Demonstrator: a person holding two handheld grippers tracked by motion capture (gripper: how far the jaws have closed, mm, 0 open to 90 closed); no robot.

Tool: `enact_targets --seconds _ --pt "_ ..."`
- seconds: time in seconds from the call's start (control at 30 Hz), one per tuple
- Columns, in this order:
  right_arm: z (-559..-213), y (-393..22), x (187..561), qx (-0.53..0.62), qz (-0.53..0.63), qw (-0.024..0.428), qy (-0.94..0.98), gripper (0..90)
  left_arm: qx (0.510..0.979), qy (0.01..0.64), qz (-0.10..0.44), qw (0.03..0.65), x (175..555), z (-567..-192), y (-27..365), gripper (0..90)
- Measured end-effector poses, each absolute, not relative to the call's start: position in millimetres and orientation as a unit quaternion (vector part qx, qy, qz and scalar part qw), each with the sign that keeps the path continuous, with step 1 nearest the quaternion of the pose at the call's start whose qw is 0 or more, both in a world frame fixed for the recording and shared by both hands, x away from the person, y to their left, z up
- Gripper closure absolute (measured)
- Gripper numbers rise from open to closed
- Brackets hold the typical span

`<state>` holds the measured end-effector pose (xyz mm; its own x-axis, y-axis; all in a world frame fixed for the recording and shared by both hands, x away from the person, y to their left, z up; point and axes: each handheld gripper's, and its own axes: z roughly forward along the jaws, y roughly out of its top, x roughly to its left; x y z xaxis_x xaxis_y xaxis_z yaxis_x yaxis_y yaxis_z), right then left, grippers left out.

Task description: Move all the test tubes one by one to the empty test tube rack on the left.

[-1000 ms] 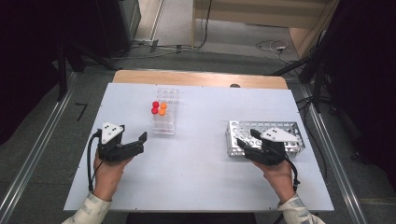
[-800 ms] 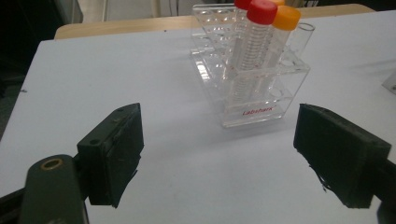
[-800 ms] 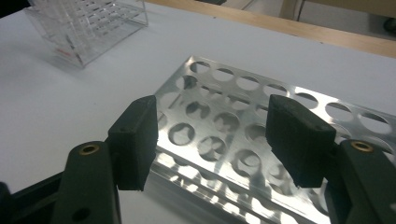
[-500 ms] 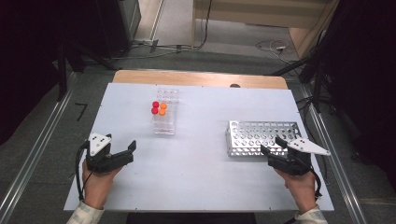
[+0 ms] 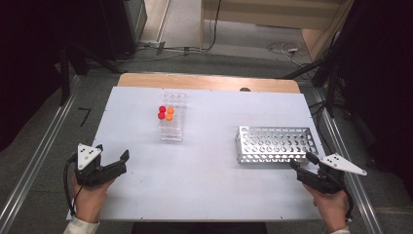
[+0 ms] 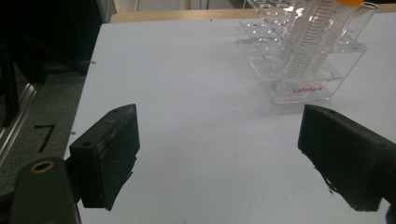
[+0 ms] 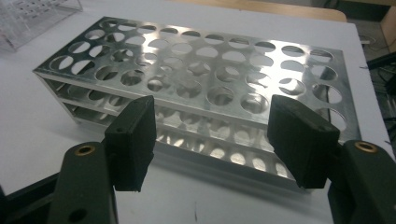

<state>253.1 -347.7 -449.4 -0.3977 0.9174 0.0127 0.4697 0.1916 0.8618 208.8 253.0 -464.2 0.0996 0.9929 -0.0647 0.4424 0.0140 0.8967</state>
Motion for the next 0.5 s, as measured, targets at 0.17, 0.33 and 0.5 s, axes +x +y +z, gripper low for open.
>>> enact_targets --seconds 0.17,0.33,0.5 --pt "-453.7 -359.9 249.8 0.499 0.409 0.271 0.715 31.2 0.618 0.584 0.337 0.404 207.7 -468.1 257.8 13.2" --pt "-458.5 -370.5 245.9 0.515 0.403 0.272 0.706 31.2 0.62 0.588 0.334 0.397 208.4 -472.0 260.7 13.1" --pt "-462.1 -378.6 243.8 0.525 0.4 0.272 0.701 31.2 0.62 0.589 0.332 0.399 208.8 -472.9 261.3 13.1"
